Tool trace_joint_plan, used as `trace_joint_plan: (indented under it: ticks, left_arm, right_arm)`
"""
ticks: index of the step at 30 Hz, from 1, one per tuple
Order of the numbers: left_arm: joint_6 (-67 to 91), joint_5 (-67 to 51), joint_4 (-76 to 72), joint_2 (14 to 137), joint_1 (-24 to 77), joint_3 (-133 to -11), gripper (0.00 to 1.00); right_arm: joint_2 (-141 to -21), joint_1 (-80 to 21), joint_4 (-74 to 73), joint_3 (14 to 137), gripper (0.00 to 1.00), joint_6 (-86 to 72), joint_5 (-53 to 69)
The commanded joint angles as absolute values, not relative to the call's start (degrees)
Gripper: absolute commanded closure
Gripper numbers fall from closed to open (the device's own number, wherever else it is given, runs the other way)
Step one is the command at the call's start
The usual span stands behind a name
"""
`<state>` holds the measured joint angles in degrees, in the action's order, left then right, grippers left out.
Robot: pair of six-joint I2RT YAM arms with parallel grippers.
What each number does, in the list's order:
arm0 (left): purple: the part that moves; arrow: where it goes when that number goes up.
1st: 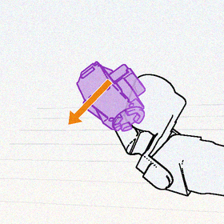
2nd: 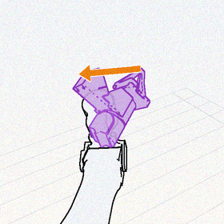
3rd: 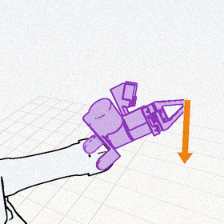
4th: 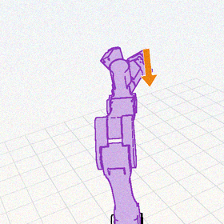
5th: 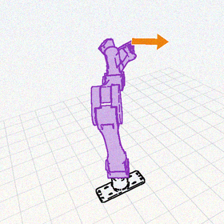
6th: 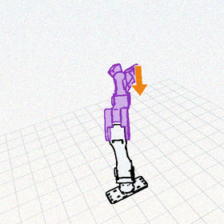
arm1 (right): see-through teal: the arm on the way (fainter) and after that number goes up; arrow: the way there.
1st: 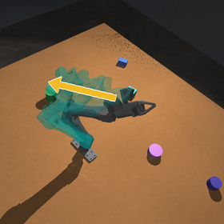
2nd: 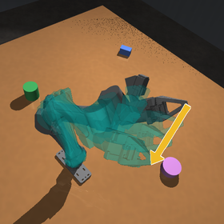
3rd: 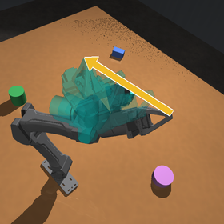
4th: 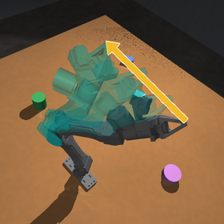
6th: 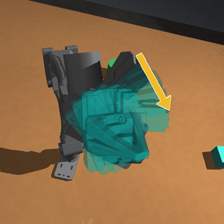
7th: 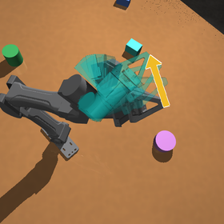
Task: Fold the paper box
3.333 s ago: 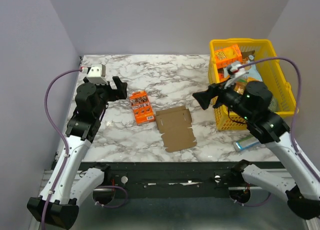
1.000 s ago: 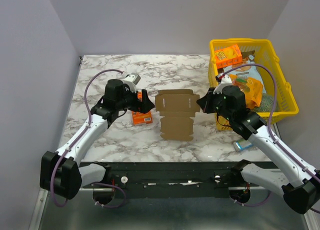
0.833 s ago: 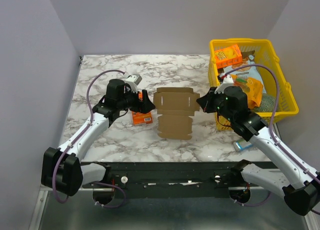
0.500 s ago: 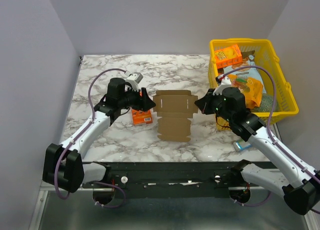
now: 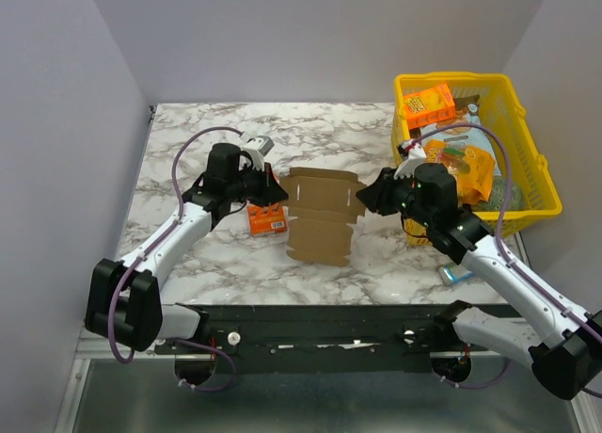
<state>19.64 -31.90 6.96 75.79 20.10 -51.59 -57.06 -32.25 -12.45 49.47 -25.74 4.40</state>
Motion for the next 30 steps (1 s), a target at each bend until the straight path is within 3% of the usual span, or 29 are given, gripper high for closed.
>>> trace_joint_plan:
  ticks: [1,3,9,15,24,30]
  left_arm:
    - [10.39,-33.40,13.34,72.52,20.57,-54.58,1.00]
    - [6.70,-34.27,14.76,69.98,20.65,-53.97,1.00]
    - [1.67,-43.40,15.82,65.74,21.44,-52.91,1.00]
    - [-2.54,-51.40,19.94,66.71,22.76,-54.49,1.00]
    - [-3.87,-52.64,21.09,65.57,22.85,-54.49,1.00]
    - [-3.87,-52.21,21.09,65.22,22.85,-54.32,1.00]
  right_arm:
    - [-57.66,-32.61,-12.56,50.88,0.32,-20.40,6.86]
    - [-57.04,-32.61,-15.81,53.68,0.21,-16.20,5.81]
    - [-55.54,-32.70,-21.62,59.67,0.17,-4.86,13.85]
    - [-60.02,-35.24,-26.45,63.19,0.23,6.04,18.02]
    - [-64.07,-38.49,-29.53,65.04,0.37,8.52,22.69]
    - [-66.53,-40.08,-30.06,65.83,0.58,7.82,22.59]
